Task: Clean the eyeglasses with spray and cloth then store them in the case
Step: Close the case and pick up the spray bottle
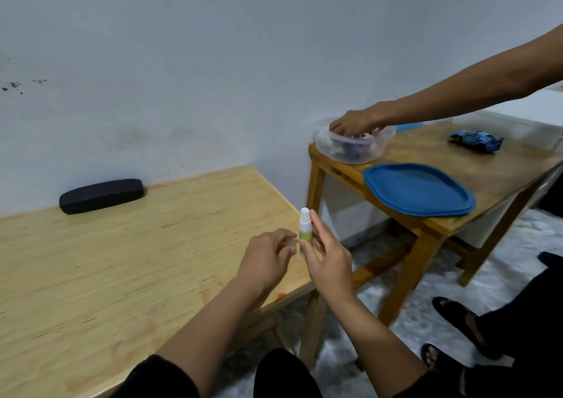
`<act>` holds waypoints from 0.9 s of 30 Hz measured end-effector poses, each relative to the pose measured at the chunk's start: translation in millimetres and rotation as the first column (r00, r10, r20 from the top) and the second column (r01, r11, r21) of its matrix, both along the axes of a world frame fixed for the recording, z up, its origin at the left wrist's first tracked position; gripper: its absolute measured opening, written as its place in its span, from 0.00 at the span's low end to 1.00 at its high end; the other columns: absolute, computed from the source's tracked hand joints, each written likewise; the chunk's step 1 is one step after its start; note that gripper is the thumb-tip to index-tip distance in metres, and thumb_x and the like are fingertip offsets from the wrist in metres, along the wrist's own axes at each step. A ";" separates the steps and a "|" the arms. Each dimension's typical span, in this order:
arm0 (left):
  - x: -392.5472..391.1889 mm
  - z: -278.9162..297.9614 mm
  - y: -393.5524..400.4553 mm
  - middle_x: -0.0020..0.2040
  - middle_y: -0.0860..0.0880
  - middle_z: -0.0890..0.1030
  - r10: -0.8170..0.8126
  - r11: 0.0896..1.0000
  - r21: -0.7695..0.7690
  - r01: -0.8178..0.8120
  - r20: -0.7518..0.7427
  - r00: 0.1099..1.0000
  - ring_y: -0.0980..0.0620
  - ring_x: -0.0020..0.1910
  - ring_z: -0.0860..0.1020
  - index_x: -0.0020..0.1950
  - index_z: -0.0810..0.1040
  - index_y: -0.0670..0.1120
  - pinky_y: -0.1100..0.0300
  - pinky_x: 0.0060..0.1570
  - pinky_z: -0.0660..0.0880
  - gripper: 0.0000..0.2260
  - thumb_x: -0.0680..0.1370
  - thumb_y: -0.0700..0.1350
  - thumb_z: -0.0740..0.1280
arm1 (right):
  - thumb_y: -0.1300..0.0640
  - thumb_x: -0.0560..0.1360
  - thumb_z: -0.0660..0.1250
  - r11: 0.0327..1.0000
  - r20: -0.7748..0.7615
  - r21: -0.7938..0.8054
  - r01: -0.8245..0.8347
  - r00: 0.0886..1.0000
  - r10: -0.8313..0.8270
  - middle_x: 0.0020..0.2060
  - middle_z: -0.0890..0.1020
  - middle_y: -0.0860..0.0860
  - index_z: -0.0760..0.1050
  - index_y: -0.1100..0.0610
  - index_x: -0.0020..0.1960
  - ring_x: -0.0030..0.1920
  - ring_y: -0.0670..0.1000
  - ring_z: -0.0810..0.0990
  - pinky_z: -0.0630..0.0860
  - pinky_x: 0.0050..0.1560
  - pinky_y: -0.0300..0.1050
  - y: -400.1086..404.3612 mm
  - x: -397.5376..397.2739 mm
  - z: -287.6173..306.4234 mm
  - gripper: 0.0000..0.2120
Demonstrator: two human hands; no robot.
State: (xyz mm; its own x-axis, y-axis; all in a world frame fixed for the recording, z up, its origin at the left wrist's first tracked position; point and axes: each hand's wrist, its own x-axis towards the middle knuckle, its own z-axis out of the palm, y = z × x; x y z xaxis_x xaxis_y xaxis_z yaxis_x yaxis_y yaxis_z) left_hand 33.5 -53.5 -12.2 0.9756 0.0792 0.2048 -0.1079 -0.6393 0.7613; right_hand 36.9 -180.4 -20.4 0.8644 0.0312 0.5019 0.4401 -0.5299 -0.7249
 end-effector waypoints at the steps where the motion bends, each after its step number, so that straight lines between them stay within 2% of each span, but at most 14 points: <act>1: 0.8 2.0 0.1 0.52 0.53 0.82 0.026 0.997 -0.067 -0.025 0.003 1.000 0.58 0.48 0.79 0.58 0.78 0.51 0.62 0.49 0.76 0.11 0.76 0.45 0.65 | 0.60 0.74 0.67 1.000 0.005 0.008 -0.003 1.000 0.003 0.65 0.76 0.52 0.65 0.50 0.71 0.62 0.50 0.76 0.72 0.60 0.40 -0.1 1.5 0.2 0.27; 3: 4.0 10.1 2.7 0.53 0.54 0.81 0.088 0.968 -0.236 -0.081 0.019 0.996 0.62 0.46 0.77 0.58 0.79 0.51 0.72 0.43 0.71 0.11 0.77 0.44 0.65 | 0.61 0.74 0.67 1.000 0.013 0.020 -0.004 1.000 0.004 0.63 0.77 0.53 0.65 0.49 0.70 0.59 0.50 0.78 0.75 0.58 0.40 -0.8 4.3 0.3 0.27; 5: 10.3 22.6 8.7 0.52 0.54 0.82 0.150 0.936 -0.335 -0.111 0.092 0.984 0.63 0.47 0.77 0.57 0.79 0.51 0.78 0.43 0.69 0.10 0.76 0.45 0.67 | 0.61 0.73 0.68 0.999 0.019 0.033 -0.015 1.000 0.015 0.59 0.79 0.55 0.65 0.49 0.70 0.54 0.52 0.80 0.79 0.55 0.47 -1.4 6.2 0.4 0.27; 6: 13.0 29.9 11.8 0.51 0.54 0.82 0.164 0.923 -0.369 -0.107 0.129 0.978 0.61 0.48 0.77 0.56 0.79 0.52 0.78 0.45 0.69 0.10 0.75 0.45 0.67 | 0.62 0.73 0.68 0.999 0.020 0.037 -0.025 0.999 0.025 0.57 0.80 0.55 0.65 0.49 0.70 0.52 0.52 0.81 0.80 0.52 0.51 -1.5 6.9 0.4 0.28; 9: 16.2 49.5 13.3 0.50 0.54 0.83 0.120 0.902 -0.431 -0.028 0.188 0.975 0.60 0.50 0.79 0.55 0.80 0.54 0.69 0.51 0.73 0.10 0.74 0.46 0.68 | 0.61 0.73 0.68 0.999 0.038 0.016 -0.040 0.998 0.040 0.52 0.81 0.56 0.66 0.50 0.70 0.46 0.53 0.82 0.81 0.46 0.55 -1.3 8.5 0.8 0.27; 14: 18.1 57.1 3.8 0.48 0.56 0.83 0.044 0.913 -0.407 0.039 0.194 0.980 0.65 0.49 0.79 0.57 0.76 0.56 0.72 0.48 0.72 0.13 0.74 0.46 0.69 | 0.60 0.73 0.69 0.996 0.001 0.054 -0.072 0.997 0.072 0.54 0.81 0.52 0.68 0.47 0.69 0.49 0.50 0.82 0.82 0.47 0.54 -0.3 9.7 4.5 0.26; 17: 17.0 53.1 1.5 0.47 0.54 0.83 0.047 0.920 -0.391 0.022 0.166 0.985 0.63 0.47 0.79 0.55 0.74 0.53 0.78 0.42 0.71 0.12 0.73 0.46 0.70 | 0.60 0.73 0.69 0.990 -0.044 0.115 -0.083 0.995 0.088 0.51 0.81 0.48 0.71 0.47 0.66 0.50 0.45 0.81 0.82 0.49 0.50 -1.8 9.2 10.7 0.24; 19: 15.9 51.7 0.7 0.48 0.52 0.83 0.040 0.926 -0.377 0.021 0.153 0.987 0.62 0.47 0.80 0.52 0.75 0.49 0.78 0.42 0.72 0.09 0.73 0.45 0.70 | 0.60 0.72 0.70 0.985 -0.091 0.151 -0.085 0.991 0.099 0.48 0.80 0.45 0.70 0.43 0.62 0.49 0.43 0.81 0.81 0.50 0.49 -4.3 9.2 13.6 0.23; 21: 15.0 51.6 0.7 0.47 0.53 0.83 0.014 0.936 -0.350 0.037 0.142 0.990 0.62 0.47 0.80 0.50 0.77 0.49 0.74 0.43 0.73 0.07 0.73 0.45 0.70 | 0.60 0.71 0.71 0.980 -0.116 0.176 -0.098 0.986 0.119 0.48 0.80 0.47 0.66 0.37 0.60 0.49 0.44 0.82 0.81 0.51 0.48 -7.3 8.6 14.6 0.27; 23: 14.2 50.6 1.1 0.46 0.54 0.83 -0.027 0.945 -0.320 0.069 0.136 0.990 0.63 0.47 0.80 0.50 0.78 0.50 0.71 0.46 0.74 0.07 0.73 0.46 0.70 | 0.61 0.71 0.71 0.984 -0.095 0.134 -0.118 0.987 0.132 0.47 0.80 0.49 0.63 0.31 0.61 0.47 0.44 0.81 0.79 0.52 0.38 -9.9 7.2 14.8 0.32; 25: 13.0 48.0 1.5 0.45 0.57 0.82 -0.059 0.953 -0.286 0.099 0.144 0.988 0.66 0.46 0.79 0.50 0.79 0.51 0.74 0.46 0.73 0.07 0.73 0.47 0.70 | 0.62 0.72 0.69 0.985 -0.087 0.089 -0.146 0.984 0.153 0.47 0.79 0.49 0.58 0.29 0.64 0.45 0.43 0.80 0.76 0.47 0.28 -11.4 6.1 15.2 0.36; 27: 12.1 43.6 1.9 0.47 0.57 0.82 -0.074 0.964 -0.244 0.107 0.140 0.987 0.66 0.47 0.78 0.53 0.79 0.51 0.76 0.47 0.72 0.08 0.74 0.47 0.68 | 0.63 0.73 0.67 0.986 -0.083 0.051 -0.158 0.983 0.162 0.47 0.78 0.51 0.57 0.30 0.66 0.43 0.44 0.80 0.76 0.44 0.28 -12.1 6.8 15.1 0.36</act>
State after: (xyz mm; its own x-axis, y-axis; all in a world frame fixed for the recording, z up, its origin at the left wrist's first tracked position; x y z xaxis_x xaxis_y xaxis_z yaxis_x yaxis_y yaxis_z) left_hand 45.5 -51.6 31.4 0.9477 0.0569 0.3139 -0.2639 -0.4136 0.8714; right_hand 43.8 -192.5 -5.3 0.8902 0.1521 0.4294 0.4512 -0.4249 -0.7848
